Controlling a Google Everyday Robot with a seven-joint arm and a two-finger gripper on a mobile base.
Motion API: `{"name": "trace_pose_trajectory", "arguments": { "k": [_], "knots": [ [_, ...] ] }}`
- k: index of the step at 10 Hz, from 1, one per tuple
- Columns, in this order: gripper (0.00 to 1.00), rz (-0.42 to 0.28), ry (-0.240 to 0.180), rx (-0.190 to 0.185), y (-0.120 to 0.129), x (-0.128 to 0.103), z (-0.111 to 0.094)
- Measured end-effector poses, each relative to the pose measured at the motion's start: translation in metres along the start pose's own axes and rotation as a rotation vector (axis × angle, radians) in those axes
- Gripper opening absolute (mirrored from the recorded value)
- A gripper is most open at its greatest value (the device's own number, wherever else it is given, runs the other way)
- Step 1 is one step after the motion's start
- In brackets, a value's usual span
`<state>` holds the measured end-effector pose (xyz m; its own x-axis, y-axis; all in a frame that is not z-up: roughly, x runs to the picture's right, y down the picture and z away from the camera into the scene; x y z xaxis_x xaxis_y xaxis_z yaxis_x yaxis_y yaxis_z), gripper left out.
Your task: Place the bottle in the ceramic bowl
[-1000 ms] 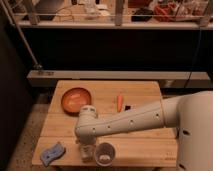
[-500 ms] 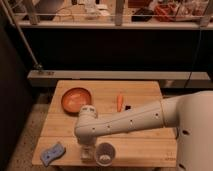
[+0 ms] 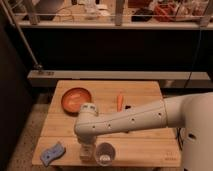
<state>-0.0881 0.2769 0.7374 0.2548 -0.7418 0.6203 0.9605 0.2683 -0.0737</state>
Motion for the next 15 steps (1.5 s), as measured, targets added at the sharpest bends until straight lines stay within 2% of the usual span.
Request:
{"name": "trace_pose_trajectory", "arguments": {
  "k": [1,4,7,10,13,15],
  "knots": [
    [0.15,0.003,0.002,0.004,0.0,0.001,-0.004],
    [0.41,-0.001,0.003,0.013,-0.003,0.003,-0.009],
    [0.66,-0.001,0.001,0.015,-0.002,0.002,-0.005],
    [0.63,-0.001,0.001,0.021,-0.006,0.004,-0.008],
    [0.62,-0.002,-0.001,0.025,-0.005,0.004,0.002],
    [0.77,-0.003,-0.006,0.026,-0.005,0.001,0.003]
  ]
}}
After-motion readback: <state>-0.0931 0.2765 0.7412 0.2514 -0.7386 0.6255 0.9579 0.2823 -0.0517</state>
